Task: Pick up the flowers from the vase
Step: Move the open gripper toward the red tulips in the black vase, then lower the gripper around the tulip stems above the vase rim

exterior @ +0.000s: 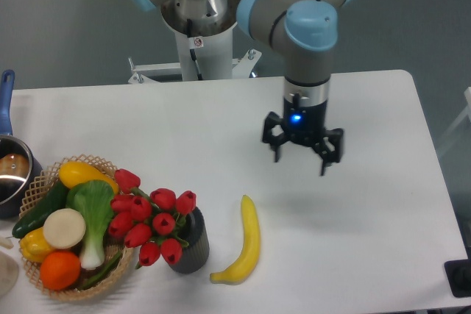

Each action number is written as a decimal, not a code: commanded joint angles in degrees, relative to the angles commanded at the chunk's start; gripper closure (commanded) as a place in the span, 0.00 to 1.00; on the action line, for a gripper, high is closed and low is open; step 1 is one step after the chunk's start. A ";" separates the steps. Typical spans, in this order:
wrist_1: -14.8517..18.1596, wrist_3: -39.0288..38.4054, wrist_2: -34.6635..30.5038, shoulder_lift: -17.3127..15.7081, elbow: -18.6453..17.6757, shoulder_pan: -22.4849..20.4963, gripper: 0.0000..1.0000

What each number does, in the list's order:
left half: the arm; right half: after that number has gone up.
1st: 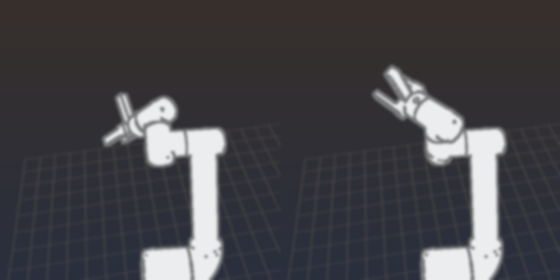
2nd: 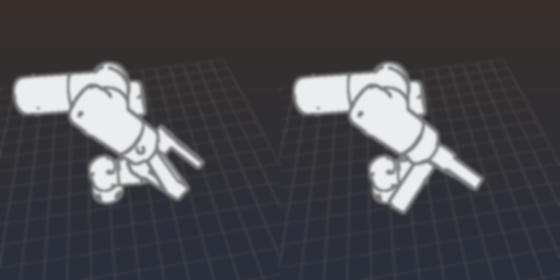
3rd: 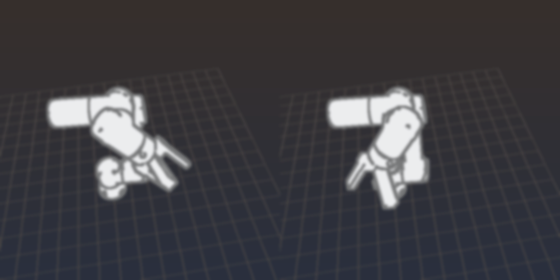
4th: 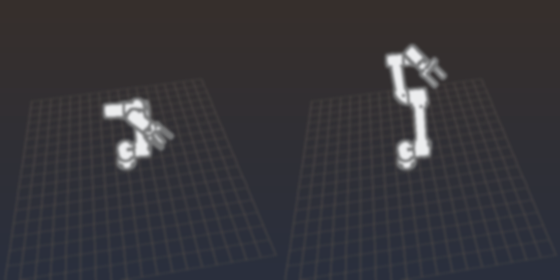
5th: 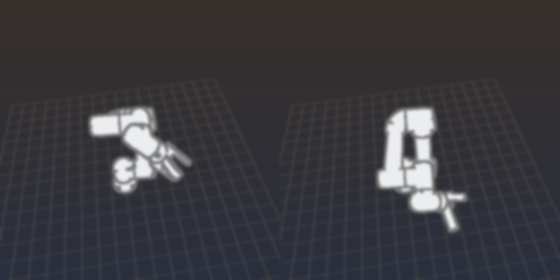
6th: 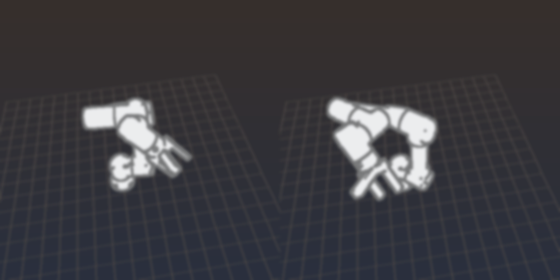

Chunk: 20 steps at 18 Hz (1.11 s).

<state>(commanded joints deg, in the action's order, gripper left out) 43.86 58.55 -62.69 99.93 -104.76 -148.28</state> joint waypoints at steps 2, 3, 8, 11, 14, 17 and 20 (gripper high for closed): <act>0.00 -0.71 2.13 0.17 0.35 1.84 0.00; 0.00 -0.80 2.22 0.35 0.35 2.46 0.00; -0.09 -2.65 3.36 1.67 0.96 7.11 0.00; -0.35 -2.73 5.99 1.84 1.14 8.62 0.00; -1.05 -3.96 15.54 3.33 1.49 8.79 0.00; -2.72 -4.23 17.77 5.00 2.28 8.79 0.00; -2.81 -4.49 18.56 6.59 3.95 8.88 0.00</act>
<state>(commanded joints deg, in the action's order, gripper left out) 41.04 54.05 -44.13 106.52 -100.82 -139.39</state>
